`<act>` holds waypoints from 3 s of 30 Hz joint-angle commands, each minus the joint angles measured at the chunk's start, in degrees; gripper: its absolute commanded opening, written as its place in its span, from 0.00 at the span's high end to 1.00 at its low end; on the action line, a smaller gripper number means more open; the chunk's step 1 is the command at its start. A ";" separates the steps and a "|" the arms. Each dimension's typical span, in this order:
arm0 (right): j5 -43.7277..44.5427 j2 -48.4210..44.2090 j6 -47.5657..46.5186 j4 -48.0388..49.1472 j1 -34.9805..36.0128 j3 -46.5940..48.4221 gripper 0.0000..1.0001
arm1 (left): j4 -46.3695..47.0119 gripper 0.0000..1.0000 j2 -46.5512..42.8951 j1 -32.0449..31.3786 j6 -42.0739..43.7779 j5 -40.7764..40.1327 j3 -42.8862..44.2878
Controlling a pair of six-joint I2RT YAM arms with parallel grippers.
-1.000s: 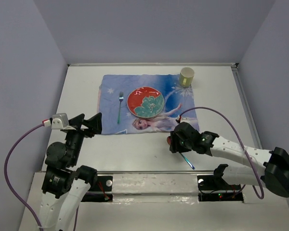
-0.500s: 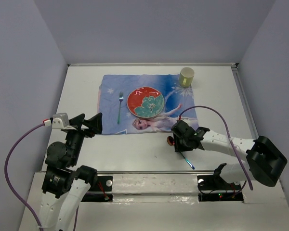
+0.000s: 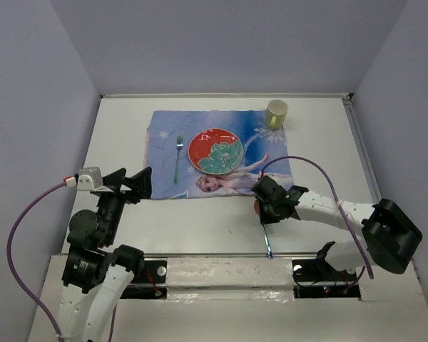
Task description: Set the dinner table for one person
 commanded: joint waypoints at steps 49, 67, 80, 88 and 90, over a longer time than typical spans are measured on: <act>-5.59 46.04 -16.58 0.34 -27.58 60.23 0.92 | 2.83 0.01 1.67 -0.48 1.20 0.97 -0.08; -19.73 20.87 -15.53 12.45 -26.88 43.31 0.55 | 3.00 0.01 2.73 1.54 1.55 1.58 0.01; -18.44 -35.64 -16.32 27.67 -24.24 9.98 0.01 | 3.62 0.01 5.02 2.50 1.82 2.90 0.89; 0.71 -57.10 -15.35 19.68 -24.24 0.57 0.00 | 4.67 0.01 7.64 2.42 2.52 5.70 3.96; 3.36 -63.78 -14.57 19.23 -24.24 -2.07 0.00 | 4.59 0.01 8.35 2.50 3.31 6.58 5.88</act>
